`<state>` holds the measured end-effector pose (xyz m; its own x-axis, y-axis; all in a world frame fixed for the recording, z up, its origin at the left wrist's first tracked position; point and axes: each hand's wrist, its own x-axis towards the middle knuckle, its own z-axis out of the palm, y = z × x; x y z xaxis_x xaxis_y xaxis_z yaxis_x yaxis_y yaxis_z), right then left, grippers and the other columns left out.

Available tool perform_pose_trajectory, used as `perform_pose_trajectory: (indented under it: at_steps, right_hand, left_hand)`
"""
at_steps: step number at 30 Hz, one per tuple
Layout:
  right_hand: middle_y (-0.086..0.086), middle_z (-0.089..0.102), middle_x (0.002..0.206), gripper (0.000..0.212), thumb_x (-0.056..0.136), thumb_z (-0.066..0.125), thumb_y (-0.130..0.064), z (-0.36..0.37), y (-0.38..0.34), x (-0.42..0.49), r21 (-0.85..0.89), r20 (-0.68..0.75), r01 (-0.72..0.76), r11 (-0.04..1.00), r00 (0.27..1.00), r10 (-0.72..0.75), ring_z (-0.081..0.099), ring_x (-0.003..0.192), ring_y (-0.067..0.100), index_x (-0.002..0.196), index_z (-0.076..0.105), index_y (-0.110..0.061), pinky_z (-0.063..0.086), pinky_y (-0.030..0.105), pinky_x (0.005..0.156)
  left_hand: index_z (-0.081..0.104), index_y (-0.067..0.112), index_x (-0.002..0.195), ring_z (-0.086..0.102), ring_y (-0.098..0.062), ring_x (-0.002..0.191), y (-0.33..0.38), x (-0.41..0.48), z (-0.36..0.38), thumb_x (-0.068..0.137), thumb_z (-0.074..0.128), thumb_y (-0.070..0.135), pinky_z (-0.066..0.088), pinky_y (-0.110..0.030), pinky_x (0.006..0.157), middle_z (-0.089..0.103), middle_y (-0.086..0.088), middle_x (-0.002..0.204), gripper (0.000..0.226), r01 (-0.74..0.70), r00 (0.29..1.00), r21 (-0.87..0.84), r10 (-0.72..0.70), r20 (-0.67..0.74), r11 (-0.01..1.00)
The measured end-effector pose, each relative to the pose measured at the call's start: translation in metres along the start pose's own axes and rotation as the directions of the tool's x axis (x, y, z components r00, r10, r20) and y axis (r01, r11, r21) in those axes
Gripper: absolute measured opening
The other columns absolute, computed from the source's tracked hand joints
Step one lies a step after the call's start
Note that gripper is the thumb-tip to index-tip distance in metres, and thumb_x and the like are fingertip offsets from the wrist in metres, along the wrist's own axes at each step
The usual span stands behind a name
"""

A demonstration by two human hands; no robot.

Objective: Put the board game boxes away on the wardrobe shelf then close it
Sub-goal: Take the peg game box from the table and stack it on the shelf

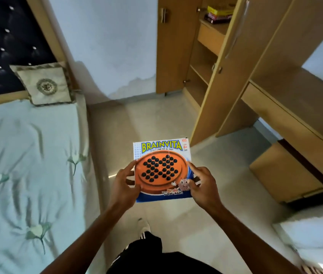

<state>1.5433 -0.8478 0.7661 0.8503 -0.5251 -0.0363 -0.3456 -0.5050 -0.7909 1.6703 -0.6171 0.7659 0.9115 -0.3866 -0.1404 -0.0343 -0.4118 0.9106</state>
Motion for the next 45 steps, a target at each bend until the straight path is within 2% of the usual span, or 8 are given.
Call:
perform_pose_trajectory:
  at_steps: [4,16,22,27,31,35,40,45]
  right_hand:
    - [-0.003,0.049,0.110,0.060,0.093,0.061,-0.015,0.016,-0.022,0.097,-0.012,-0.011,-0.002,1.000,1.000,0.002,0.060,0.104,0.017,0.145,0.038,-0.031,0.059,0.023,0.076]
    - [-0.003,0.046,0.115,0.061,0.090,0.064,-0.018,0.064,-0.061,0.392,0.091,-0.014,-0.068,0.994,0.998,0.069,0.059,0.107,0.016,0.144,0.040,-0.030,0.053,0.008,0.056]
    - [-0.004,0.049,0.111,0.060,0.088,0.067,-0.020,0.067,-0.082,0.549,0.138,-0.026,-0.073,0.988,0.997,0.077,0.064,0.100,0.016,0.143,0.043,-0.029,0.055,0.011,0.059]
    - [-0.004,0.048,0.114,0.061,0.088,0.067,-0.019,0.062,-0.093,0.668,0.150,-0.022,-0.105,0.983,0.994,0.109,0.062,0.105,0.017,0.143,0.042,-0.030,0.056,0.013,0.060]
    - [-0.003,0.048,0.116,0.060,0.088,0.067,-0.018,0.057,-0.090,0.766,0.150,-0.063,-0.135,0.979,0.987,0.146,0.061,0.104,0.015,0.143,0.043,-0.027,0.057,0.016,0.063]
    - [-0.006,0.047,0.115,0.060,0.088,0.067,-0.019,0.045,-0.085,0.853,0.171,-0.138,-0.141,0.975,0.977,0.165,0.060,0.105,0.016,0.143,0.043,-0.028,0.055,0.013,0.059]
    - [-0.008,0.045,0.116,0.061,0.086,0.067,-0.021,0.013,-0.077,0.944,0.224,-0.272,-0.175,0.959,0.934,0.234,0.060,0.108,0.017,0.142,0.044,-0.028,0.061,0.026,0.068]
    - [-0.005,0.045,0.117,0.060,0.089,0.065,-0.015,-0.040,-0.053,1.013,0.247,-0.409,-0.207,0.947,0.864,0.295,0.057,0.110,0.014,0.143,0.043,-0.029,0.057,0.015,0.061]
  left_hand:
    - [0.049,0.038,0.139,0.068,-0.011,0.084,0.017,0.096,-0.018,0.079,0.071,0.007,0.054,-0.019,0.055,0.064,-0.002,0.118,0.072,-0.031,0.999,0.032,0.032,-0.021,0.999]
    - [0.049,0.029,0.141,0.064,-0.018,0.096,0.049,0.402,-0.044,0.078,0.070,0.002,0.053,-0.018,0.063,0.060,-0.006,0.121,0.072,-0.064,0.998,0.091,0.066,-0.014,0.994]
    - [0.053,0.031,0.137,0.063,-0.008,0.082,0.080,0.558,-0.047,0.076,0.069,-0.001,0.053,-0.016,0.060,0.061,-0.008,0.116,0.072,-0.035,0.999,0.060,0.037,-0.025,0.998]
    - [0.050,0.034,0.138,0.063,-0.010,0.086,0.107,0.683,-0.039,0.077,0.070,-0.001,0.054,-0.022,0.061,0.059,-0.007,0.118,0.073,-0.044,0.999,0.065,0.045,-0.010,0.997]
    - [0.044,0.032,0.143,0.063,-0.013,0.090,0.127,0.789,-0.024,0.081,0.069,0.001,0.054,-0.021,0.058,0.057,-0.006,0.122,0.073,-0.076,0.996,0.078,0.072,0.055,0.994]
    - [0.045,0.029,0.144,0.062,-0.023,0.099,0.153,0.891,-0.001,0.082,0.070,0.002,0.057,-0.030,0.067,0.057,-0.007,0.127,0.072,-0.125,0.986,0.090,0.115,0.117,0.988]
    - [0.046,0.025,0.143,0.065,-0.027,0.100,0.206,1.016,0.041,0.082,0.073,0.009,0.057,-0.031,0.070,0.059,-0.007,0.130,0.069,-0.239,0.945,0.114,0.204,0.257,0.964]
    - [0.051,0.027,0.139,0.065,-0.021,0.087,0.273,1.104,0.108,0.077,0.071,-0.001,0.056,-0.031,0.066,0.061,-0.002,0.120,0.070,-0.289,0.891,0.064,0.244,0.382,0.955]
